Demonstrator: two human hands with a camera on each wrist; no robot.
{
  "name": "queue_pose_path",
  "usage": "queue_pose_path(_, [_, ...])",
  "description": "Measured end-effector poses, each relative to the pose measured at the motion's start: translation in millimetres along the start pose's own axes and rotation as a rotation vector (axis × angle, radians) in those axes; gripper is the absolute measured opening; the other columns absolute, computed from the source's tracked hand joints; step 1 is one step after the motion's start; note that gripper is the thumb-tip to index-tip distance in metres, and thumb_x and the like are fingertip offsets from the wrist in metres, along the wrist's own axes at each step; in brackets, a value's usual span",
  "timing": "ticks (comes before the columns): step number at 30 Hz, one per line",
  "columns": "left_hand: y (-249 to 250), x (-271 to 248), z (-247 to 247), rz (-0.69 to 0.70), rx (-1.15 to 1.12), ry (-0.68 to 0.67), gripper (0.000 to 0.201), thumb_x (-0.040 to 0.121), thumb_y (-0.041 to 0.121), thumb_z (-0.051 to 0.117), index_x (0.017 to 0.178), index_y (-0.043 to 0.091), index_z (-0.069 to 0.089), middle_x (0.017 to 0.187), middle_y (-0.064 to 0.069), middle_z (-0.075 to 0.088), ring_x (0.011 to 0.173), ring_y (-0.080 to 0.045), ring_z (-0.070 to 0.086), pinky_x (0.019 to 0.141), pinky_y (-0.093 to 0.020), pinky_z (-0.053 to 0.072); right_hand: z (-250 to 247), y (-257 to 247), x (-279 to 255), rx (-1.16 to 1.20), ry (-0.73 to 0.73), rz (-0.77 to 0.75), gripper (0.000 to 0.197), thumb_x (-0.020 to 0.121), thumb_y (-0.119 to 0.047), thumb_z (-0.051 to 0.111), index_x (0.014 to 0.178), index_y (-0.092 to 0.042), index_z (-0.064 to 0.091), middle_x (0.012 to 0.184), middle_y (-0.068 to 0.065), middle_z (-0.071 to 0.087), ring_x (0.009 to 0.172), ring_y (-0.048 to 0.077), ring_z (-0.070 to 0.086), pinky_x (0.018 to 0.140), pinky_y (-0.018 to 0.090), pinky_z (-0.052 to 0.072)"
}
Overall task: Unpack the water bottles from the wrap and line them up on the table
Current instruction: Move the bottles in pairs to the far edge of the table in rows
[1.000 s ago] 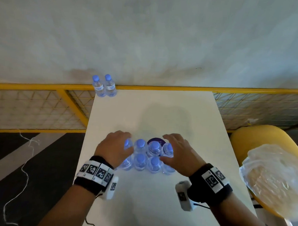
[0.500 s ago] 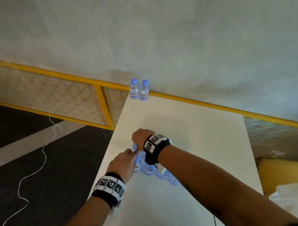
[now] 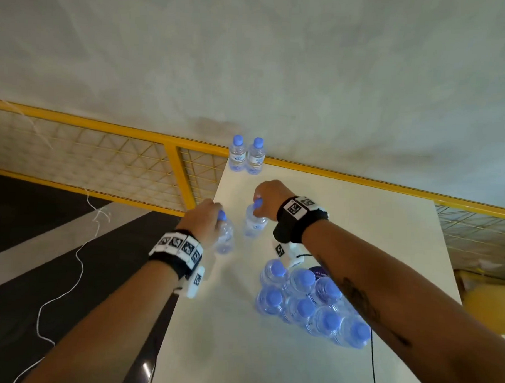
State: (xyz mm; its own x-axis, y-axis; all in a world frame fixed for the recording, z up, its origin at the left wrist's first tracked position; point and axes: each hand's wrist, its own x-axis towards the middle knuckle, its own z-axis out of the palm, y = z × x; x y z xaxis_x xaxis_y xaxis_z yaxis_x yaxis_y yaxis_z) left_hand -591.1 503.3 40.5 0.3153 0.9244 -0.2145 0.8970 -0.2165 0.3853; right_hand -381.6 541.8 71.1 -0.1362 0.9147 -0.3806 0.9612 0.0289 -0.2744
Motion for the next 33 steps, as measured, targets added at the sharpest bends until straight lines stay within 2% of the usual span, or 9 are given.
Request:
queue_pose_path(5, [-10.0,99.1,-19.8,0.001,0.058,-0.019,0.018,0.098,0.02,0.06,0.113,0.01,0.064,0.118,-0.012,0.058,0.107,-0.034,0.061,0.082,-0.034,0.044,-2.1,5.2,49.5,0.052,0.055,0.081,0.021,0.085,-0.018,0.071,0.104,-0.008,0.072,0.104,0.011,0.07,0.09,0.03,0.069,0.081,0.037,0.059])
queue_pose_path(7, [-6.2,128.7,-21.6,0.002,0.077,-0.045,0.017,0.096,0.018,0.059,0.111,0.011,0.063,0.119,-0.012,0.058,0.107,-0.035,0.061,0.085,-0.038,0.047,3.2,7.4,68.5,0.063,0.089,0.087,0.021,0.089,-0.015,0.068,0.108,-0.006,0.07,0.107,0.013,0.069,0.094,0.032,0.069,0.083,0.038,0.059])
queue_pose_path(9, [-3.1,152.4,-20.4,-0.006,0.089,-0.063,0.017,0.096,0.016,0.058,0.112,0.01,0.063,0.121,-0.012,0.056,0.108,-0.036,0.061,0.091,-0.043,0.05,5.8,10.2,89.1,0.104,0.136,0.099,0.016,0.09,-0.014,0.066,0.104,-0.006,0.068,0.107,0.013,0.068,0.092,0.032,0.069,0.081,0.038,0.058])
queue_pose_path(13, [-5.0,188.8,-15.4,0.014,0.083,-0.024,0.012,0.097,0.011,0.055,0.107,0.015,0.061,0.123,-0.009,0.056,0.112,-0.034,0.061,0.094,-0.046,0.05,3.9,15.3,123.1,0.113,0.169,0.117,0.014,0.09,-0.015,0.066,0.102,-0.007,0.067,0.102,0.01,0.068,0.088,0.029,0.068,0.077,0.036,0.057])
queue_pose_path(17, [-2.5,207.9,-14.1,0.052,0.1,-0.028,0.024,0.094,0.003,0.054,0.115,0.011,0.062,0.127,-0.013,0.056,0.118,-0.036,0.058,0.098,-0.047,0.05,-3.0,21.3,147.8,0.115,0.182,0.137,0.01,0.088,-0.017,0.068,0.095,-0.01,0.066,0.087,0.005,0.066,0.076,0.024,0.064,0.067,0.032,0.053])
queue_pose_path(20, [-0.2,214.0,-17.5,0.041,0.121,-0.026,0.027,0.095,0.005,0.052,0.119,0.01,0.062,0.128,-0.015,0.055,0.116,-0.039,0.058,0.096,-0.046,0.049,-5.0,23.6,162.5,0.151,0.221,0.173,0.01,0.088,-0.015,0.068,0.096,-0.009,0.065,0.09,0.007,0.064,0.075,0.025,0.062,0.063,0.03,0.046])
queue_pose_path(23, [-1.3,217.9,-18.0,0.034,0.118,0.009,0.021,0.096,0.007,0.053,0.114,0.013,0.063,0.126,-0.013,0.056,0.114,-0.037,0.06,0.093,-0.041,0.047,-4.4,24.5,168.1,0.147,0.217,0.175,0.008,0.089,-0.015,0.066,0.094,-0.01,0.062,0.09,0.007,0.06,0.075,0.025,0.06,0.063,0.03,0.044])
queue_pose_path(28, [-2.0,223.7,-16.4,0.042,0.115,0.042,0.021,0.098,0.008,0.055,0.117,0.01,0.064,0.124,-0.014,0.057,0.112,-0.035,0.059,0.093,-0.04,0.048,-3.4,26.3,173.5,0.193,0.218,0.209,0.013,0.088,-0.015,0.067,0.085,-0.014,0.055,0.069,-0.003,0.05,0.07,0.023,0.058,0.056,0.028,0.04])
queue_pose_path(33, [-8.9,233.4,-13.4,0.022,0.094,0.061,0.026,0.094,0.005,0.062,0.12,0.011,0.063,0.119,-0.012,0.056,0.108,-0.033,0.06,0.091,-0.039,0.049,-4.3,24.9,174.6,0.137,0.223,0.152,0.012,0.091,-0.015,0.066,0.087,-0.015,0.055,0.086,0.004,0.055,0.075,0.024,0.056,0.066,0.03,0.044])
